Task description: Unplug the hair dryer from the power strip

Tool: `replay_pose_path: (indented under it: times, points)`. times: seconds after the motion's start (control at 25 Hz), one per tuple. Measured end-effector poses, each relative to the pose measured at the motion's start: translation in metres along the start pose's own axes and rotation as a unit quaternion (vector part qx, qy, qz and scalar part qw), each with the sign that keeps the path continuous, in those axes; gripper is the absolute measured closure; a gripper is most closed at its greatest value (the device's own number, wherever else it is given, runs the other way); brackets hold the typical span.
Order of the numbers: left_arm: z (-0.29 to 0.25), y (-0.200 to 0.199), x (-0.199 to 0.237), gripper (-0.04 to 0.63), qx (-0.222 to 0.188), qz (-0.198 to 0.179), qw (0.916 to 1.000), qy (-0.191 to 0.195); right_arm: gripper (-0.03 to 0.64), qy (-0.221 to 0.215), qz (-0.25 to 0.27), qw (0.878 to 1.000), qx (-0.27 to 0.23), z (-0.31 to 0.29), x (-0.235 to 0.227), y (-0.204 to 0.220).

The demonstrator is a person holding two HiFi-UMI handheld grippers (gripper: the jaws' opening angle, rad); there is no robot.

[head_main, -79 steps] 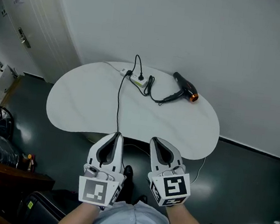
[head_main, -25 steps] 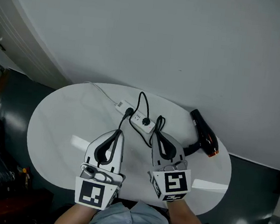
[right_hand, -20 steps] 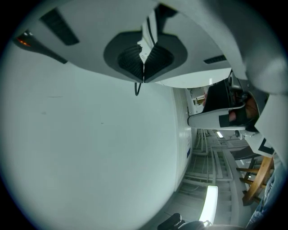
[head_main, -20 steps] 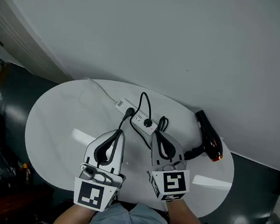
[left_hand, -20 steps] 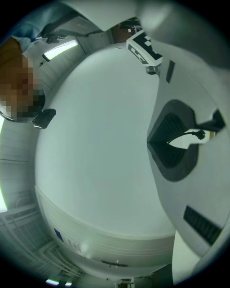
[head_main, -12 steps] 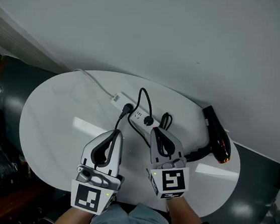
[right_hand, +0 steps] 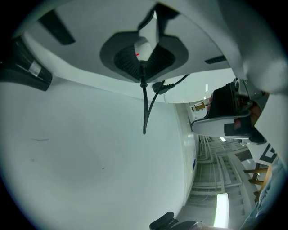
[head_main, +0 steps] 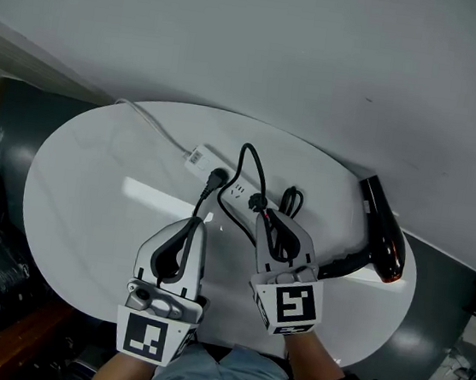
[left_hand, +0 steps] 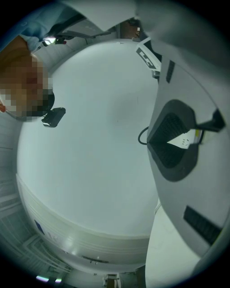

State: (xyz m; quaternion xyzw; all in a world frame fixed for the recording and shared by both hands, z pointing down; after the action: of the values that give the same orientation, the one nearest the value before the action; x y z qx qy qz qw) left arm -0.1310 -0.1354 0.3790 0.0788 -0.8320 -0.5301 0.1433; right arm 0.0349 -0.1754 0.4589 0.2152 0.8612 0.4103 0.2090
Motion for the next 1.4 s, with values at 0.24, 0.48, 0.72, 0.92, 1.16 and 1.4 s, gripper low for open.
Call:
replay_pose_path:
  times: [0.24,0.48,0.72,0.92,1.16,1.4]
  points:
    - [-0.009,0.004,0.005,0.597,0.008,0.008,0.9999,0.002,0.494,-0.008,0.012,1.0,0.003,-0.012,-0.003,-0.003]
    - [-0.017,0.009,0.013,0.597,0.019,0.017,0.9997,-0.002,0.495,-0.007,0.019,1.0,-0.001,-0.027,-0.003,-0.006]
    - [-0.023,0.011,0.017,0.597,0.021,0.023,0.9995,-0.002,0.528,0.003,0.052,0.999,-0.004,-0.031,-0.001,-0.009]
    - [-0.022,0.011,0.017,0.597,0.023,0.024,0.9994,0.0,0.553,0.006,0.048,0.999,0.011,-0.03,0.0,-0.008]
    - [-0.02,0.007,0.015,0.597,0.013,0.014,0.9998,0.005,0.558,0.005,0.034,0.999,-0.018,-0.026,0.0,-0.013]
    - [-0.015,0.004,0.012,0.597,0.011,0.019,0.9998,0.004,0.561,0.012,0.003,0.997,-0.075,-0.011,0.003,-0.035]
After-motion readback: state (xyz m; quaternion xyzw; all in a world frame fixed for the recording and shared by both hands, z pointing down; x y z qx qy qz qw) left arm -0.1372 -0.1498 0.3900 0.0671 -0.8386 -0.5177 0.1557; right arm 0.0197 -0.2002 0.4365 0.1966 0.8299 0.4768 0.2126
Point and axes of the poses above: the fingertips, and each gripper's own axes: z backward along the fingers, x to its left, y out of its underside, the point moved 9 cm from there along z, backward along the fingers, and after that the axes turned 9 degrees about x, right-handed, at the moved point
